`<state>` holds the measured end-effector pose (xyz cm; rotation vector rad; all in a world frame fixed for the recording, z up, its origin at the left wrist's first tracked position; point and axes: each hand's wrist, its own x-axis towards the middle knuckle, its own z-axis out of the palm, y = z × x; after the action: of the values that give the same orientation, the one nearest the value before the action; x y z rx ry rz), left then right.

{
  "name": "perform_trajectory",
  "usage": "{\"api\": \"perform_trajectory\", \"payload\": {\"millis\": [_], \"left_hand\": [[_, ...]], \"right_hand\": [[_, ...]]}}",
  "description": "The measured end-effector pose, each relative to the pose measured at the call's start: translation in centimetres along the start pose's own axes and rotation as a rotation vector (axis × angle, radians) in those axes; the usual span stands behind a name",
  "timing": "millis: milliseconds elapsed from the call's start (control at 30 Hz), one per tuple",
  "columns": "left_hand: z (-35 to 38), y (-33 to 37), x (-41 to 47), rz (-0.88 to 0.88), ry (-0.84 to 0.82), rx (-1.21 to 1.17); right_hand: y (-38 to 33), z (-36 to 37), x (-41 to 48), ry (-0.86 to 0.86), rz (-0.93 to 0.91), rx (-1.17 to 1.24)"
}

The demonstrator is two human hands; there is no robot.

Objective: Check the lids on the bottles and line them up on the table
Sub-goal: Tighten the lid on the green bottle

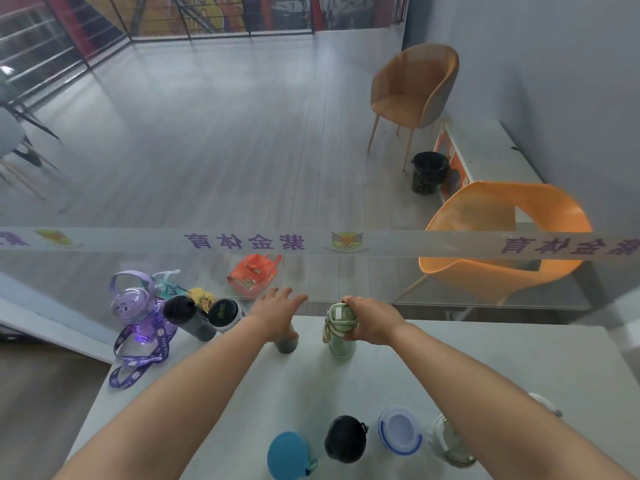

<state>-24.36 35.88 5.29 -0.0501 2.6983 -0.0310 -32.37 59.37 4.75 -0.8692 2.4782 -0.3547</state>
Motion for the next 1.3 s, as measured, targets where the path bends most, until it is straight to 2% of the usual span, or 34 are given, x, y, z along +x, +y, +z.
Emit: {"api": "perform_trajectory", "payload": {"millis": [133,333,1100,1233,1300], "left_hand": [[0.4,-1.9,0.1,-0.064,-0.077,0.029],[0.8,-2.4,0.5,-0.055,-0.090,-0.106],[2.2,-3.0,0.4,-0.024,0.000,-0.197],[2.1,-2.8,-0.1,-0.023,0.002,-0.150],[2.2,-2.4,-0.6,-0.015,0.064,-0.098]], "right_hand": [[-0.1,-0.3,0.6,0.000,0.002,-0.009],[-0.6,-0.5,1.5,-0.001,0.003,-0.003],[-1.0,0.4,1.6,-0.023,0.019,-0.034],[-1.0,0.7,1.5,-0.033,0.042,-0.021],[-1.0,0.7,1.3,-0.053,0.062,0.013]]}}
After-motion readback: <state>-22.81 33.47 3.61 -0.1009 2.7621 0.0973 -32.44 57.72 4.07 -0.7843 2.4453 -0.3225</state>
